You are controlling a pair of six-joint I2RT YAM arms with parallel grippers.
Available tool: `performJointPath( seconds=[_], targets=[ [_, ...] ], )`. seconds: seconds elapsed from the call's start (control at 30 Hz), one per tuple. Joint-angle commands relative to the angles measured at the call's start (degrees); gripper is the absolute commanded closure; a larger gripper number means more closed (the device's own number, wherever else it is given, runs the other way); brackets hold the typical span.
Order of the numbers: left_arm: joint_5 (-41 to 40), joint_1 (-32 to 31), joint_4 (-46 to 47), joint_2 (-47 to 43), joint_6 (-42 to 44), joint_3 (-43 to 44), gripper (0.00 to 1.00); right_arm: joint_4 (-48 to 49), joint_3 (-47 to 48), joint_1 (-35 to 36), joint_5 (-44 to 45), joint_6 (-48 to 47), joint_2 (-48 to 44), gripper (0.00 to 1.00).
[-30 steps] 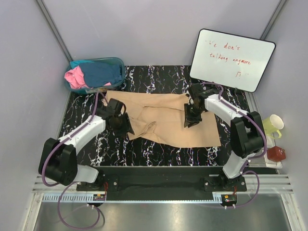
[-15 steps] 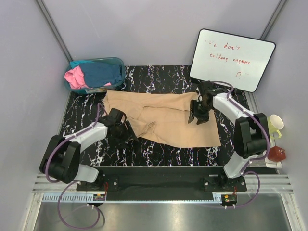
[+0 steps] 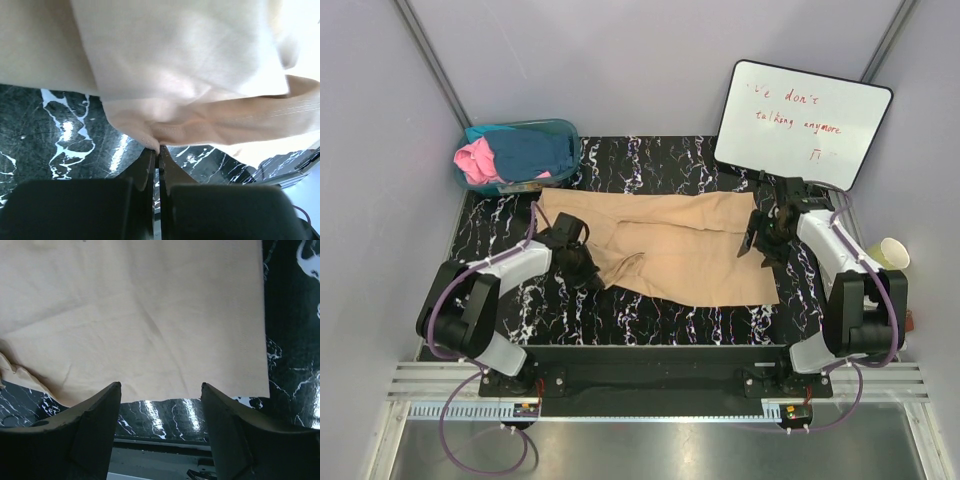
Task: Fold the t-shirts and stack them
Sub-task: Grap the side of the flattened tshirt closest away from the robot with both arms
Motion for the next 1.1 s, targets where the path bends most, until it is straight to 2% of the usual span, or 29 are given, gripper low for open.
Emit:
performJointPath(
  seconds=[0.0,0.13,0.27,0.53,0.83,1.07],
  targets=[
    [-0.7,0.14,-1.64,-2.88,1.19,2.95,1.0,-2.3,-2.77,-3.26,-0.21,3.21,-4.75,0.3],
    [-1.75,0.14,-7.08,-7.89,1.81,4.7,1.0,-6.08,-5.14,-6.16,-1.8,4.79,-5.73,0.32],
    [-3.86,0.14,-16.81,-15.26,1.37,6.46,1.0,-10.38,-6.38,-7.21,-0.49,5.32,-5.64,0.33],
    [-1.32,0.14,-28.35,-25.65,-1.62,5.24,1.0,-15.04,-7.17,-9.32,4.0,6.64,-3.27,0.37],
    [-1.67,0.14,-30.82,-30.93,-3.82,2.16,1.0,-14.09,-13.05,-21.18,-1.27,12.61,-0.89,0.41],
    [-2.11,0.14,-29.51,-29.17,-2.77,1.72,1.0,-9.08,-13.76,-23.65,-2.23,14.81,1.65,0.41]
  ],
)
